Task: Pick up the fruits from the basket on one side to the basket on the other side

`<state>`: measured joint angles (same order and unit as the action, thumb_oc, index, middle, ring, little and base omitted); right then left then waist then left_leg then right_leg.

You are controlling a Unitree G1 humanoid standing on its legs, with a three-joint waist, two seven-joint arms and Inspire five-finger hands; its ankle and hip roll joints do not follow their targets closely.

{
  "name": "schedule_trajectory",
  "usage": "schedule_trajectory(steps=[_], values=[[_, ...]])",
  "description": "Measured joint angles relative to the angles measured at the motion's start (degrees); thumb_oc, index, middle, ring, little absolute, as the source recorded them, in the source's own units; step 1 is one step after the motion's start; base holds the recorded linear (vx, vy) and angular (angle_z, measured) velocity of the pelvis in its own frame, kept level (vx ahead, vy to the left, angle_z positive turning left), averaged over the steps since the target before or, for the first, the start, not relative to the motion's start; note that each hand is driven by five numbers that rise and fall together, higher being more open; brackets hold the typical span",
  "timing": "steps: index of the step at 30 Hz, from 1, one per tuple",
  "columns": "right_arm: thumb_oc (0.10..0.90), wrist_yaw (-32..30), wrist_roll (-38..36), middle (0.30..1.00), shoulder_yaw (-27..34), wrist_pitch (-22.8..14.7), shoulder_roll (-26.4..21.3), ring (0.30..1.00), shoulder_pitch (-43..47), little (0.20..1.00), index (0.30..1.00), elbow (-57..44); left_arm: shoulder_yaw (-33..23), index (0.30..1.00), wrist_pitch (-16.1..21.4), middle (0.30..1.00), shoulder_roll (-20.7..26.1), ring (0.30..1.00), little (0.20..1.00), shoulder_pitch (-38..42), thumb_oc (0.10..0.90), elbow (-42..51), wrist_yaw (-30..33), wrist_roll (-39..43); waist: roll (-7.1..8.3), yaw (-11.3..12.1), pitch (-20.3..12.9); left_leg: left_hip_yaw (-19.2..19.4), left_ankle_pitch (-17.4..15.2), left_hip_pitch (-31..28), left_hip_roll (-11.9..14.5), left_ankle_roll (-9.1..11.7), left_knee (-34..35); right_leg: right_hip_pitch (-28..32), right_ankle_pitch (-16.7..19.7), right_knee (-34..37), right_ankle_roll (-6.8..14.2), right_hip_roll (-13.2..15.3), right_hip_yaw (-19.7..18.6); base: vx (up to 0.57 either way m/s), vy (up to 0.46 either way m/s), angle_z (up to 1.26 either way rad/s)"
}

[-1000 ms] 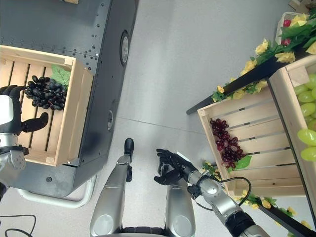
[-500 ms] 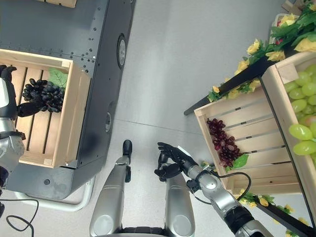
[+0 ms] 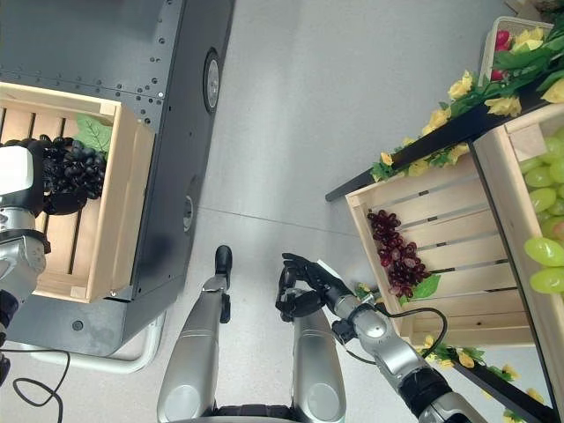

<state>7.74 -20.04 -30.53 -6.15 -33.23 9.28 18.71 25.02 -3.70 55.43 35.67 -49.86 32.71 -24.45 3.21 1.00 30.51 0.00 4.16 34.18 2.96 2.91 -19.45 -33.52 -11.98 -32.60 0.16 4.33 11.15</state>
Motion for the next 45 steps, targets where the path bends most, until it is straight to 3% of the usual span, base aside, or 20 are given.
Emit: schedule_trajectory(steps=[11,21,22,23,24,25,26,38,45], values=[[0.800,-1.6,0.0,0.900,-0.1,0.0,0.0,0.900,0.6,0.900,0.900,-1.1,1.8,0.900,-3.3,0.900,0.0,0.900,0.900,4.9,0.800,-3.2,-6.5,2.9,0.25,-0.2,0.0,0.1,-0.3,0.4,0.0,0.1,-0.1,0.0,0.3,0.7,0.4,0.0,0.0,0.00,0.000,0.00],[0.800,-2.3,-0.1,0.900,-0.1,0.0,0.1,0.900,1.0,0.900,0.900,-1.2,6.2,0.900,-4.0,0.900,1.5,0.900,0.900,9.7,0.800,-5.0,-8.1,2.0,1.78,-0.3,0.0,0.2,-0.5,1.1,-0.1,-0.7,0.0,0.0,0.7,2.1,0.9,0.0,0.2,0.00,0.000,0.00],[0.800,-2.3,-0.1,0.900,-0.2,0.0,0.1,0.900,1.3,0.900,0.900,-1.2,6.3,0.820,-3.5,0.820,1.6,0.820,0.820,10.0,0.747,-4.9,-8.4,1.5,1.83,-0.2,0.0,0.2,-0.5,1.1,-0.1,-0.7,0.0,0.1,0.8,2.3,0.9,0.0,0.2,0.00,0.000,0.00],[0.800,-2.5,-0.1,0.900,-0.2,0.0,0.1,0.900,1.5,0.900,0.900,-1.2,6.3,0.820,-3.1,0.820,1.7,0.820,0.820,10.0,0.747,-4.9,-8.5,1.2,1.84,-0.2,0.0,0.2,-0.5,1.1,-0.2,-0.8,0.0,0.1,0.9,2.5,1.0,0.0,0.2,0.00,0.000,0.00],[0.800,-2.6,-0.1,0.900,-0.2,0.0,0.2,0.900,1.6,0.900,0.900,-1.2,6.4,0.571,-2.9,0.571,1.7,0.571,0.571,10.0,0.580,-4.9,-8.5,1.0,1.84,-0.3,0.0,0.2,-0.5,1.2,-0.2,-0.8,0.0,0.1,1.0,2.5,1.1,0.0,0.2,0.00,0.000,0.00],[0.800,-2.8,-0.1,0.900,-0.2,0.0,0.2,0.900,1.7,0.900,0.900,-1.2,6.6,0.509,-2.8,0.509,1.8,0.509,0.509,10.0,0.540,-4.8,-8.6,0.3,1.84,-0.3,0.0,0.3,-0.5,1.2,-0.2,-0.8,0.0,0.1,1.1,2.6,1.2,0.0,0.2,0.00,0.000,0.00],[0.800,-2.8,-0.1,0.900,-0.2,0.0,0.2,0.900,1.7,0.900,0.900,-1.2,6.7,0.300,-2.8,0.300,1.9,0.300,0.300,10.0,0.400,-4.4,-8.6,-0.1,1.85,-0.3,0.0,0.3,-0.5,1.2,-0.3,-0.8,0.1,0.2,1.1,2.7,1.2,0.0,0.2,0.00,0.000,0.00],[0.800,-2.8,-0.1,0.900,-0.2,0.0,0.2,0.900,1.7,0.900,0.900,-1.2,8.4,0.300,-0.2,0.300,4.0,0.300,0.300,10.8,0.400,-2.0,-10.9,-0.7,1.85,-0.9,-0.1,0.4,-0.3,1.0,-0.4,-1.1,0.3,0.6,1.5,3.0,1.3,0.1,0.4,0.00,-0.002,0.00],[0.800,-2.8,-0.1,0.900,-0.2,0.0,0.2,0.900,1.4,0.900,0.900,-1.2,8.4,0.300,1.8,0.300,4.1,0.300,0.300,9.6,0.400,-0.9,-10.8,-0.7,1.84,-0.7,-0.1,0.4,0.5,-2.7,-0.8,-1.2,2.5,3.5,1.4,3.4,1.4,0.5,0.5,-0.01,-0.036,0.02]])
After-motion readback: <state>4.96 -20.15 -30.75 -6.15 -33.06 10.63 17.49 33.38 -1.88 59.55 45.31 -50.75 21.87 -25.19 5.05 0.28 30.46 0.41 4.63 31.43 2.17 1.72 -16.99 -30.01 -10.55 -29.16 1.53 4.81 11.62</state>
